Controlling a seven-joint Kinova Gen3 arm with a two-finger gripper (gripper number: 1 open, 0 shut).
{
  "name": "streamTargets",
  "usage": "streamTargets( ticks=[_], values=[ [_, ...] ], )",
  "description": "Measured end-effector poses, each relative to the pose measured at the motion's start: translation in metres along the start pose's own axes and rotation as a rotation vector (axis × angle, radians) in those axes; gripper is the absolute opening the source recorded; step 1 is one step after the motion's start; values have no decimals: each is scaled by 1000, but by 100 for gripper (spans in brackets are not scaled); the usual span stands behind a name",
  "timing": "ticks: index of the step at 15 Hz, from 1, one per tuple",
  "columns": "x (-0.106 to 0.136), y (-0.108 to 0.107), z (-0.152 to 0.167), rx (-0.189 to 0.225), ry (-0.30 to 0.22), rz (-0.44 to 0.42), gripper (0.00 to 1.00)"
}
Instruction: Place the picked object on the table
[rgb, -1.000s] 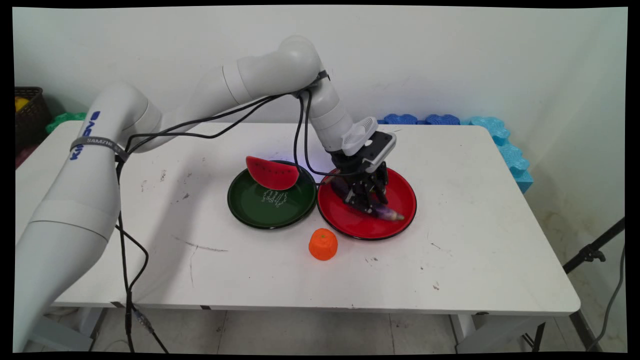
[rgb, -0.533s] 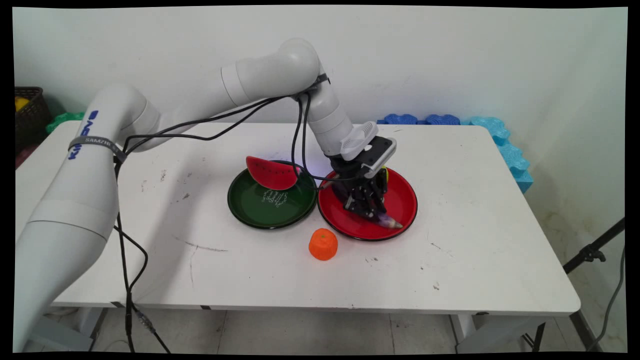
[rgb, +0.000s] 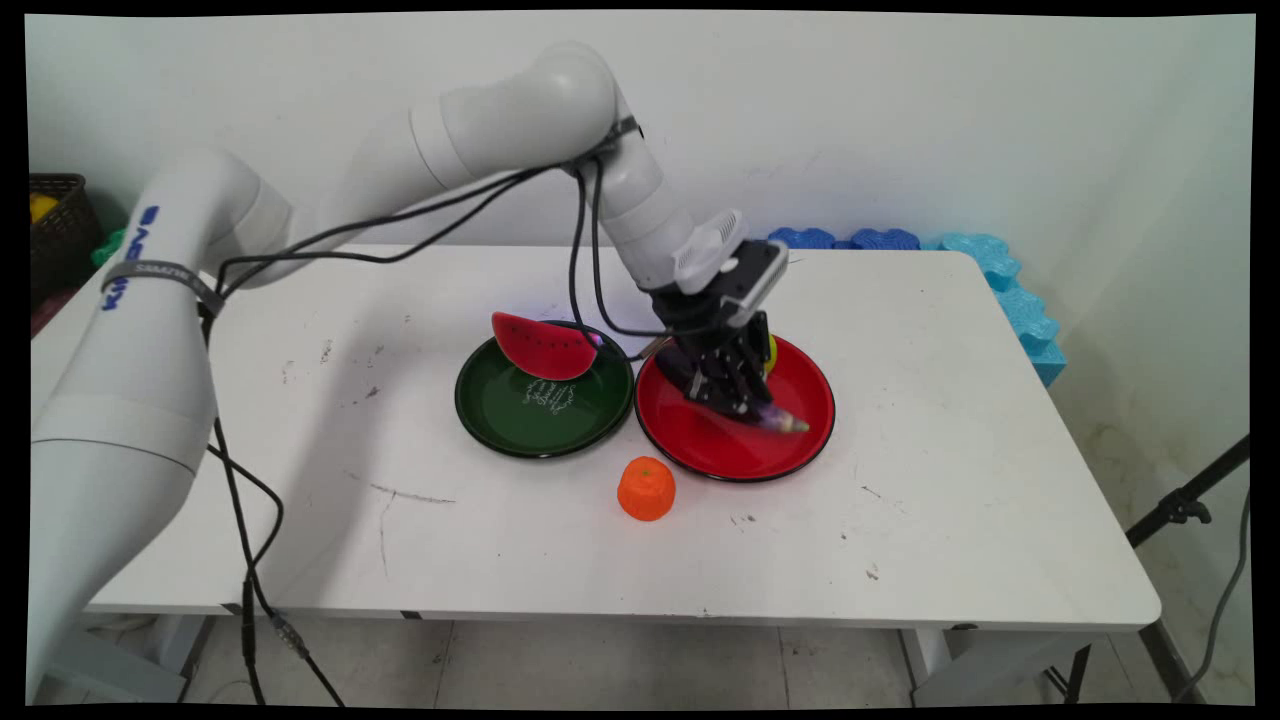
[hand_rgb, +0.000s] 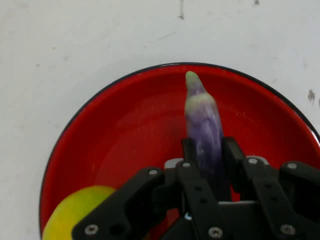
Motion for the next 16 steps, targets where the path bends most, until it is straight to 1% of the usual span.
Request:
streamTargets(
  ticks=[3,5,6,9,11,13,16],
  values=[
    [5,6,-26,39,0,-96,0],
    [11,13,-42,57,14,-172,0],
    [15,18,-51,65,23,-215,0],
    [24,34,-81,93,20,-348,0],
    [28,44,-94,101,15,-405,0],
    [32,59,-109,106,5,-474,0],
    [38,82,-121,100,-4,-557,0]
  ],
)
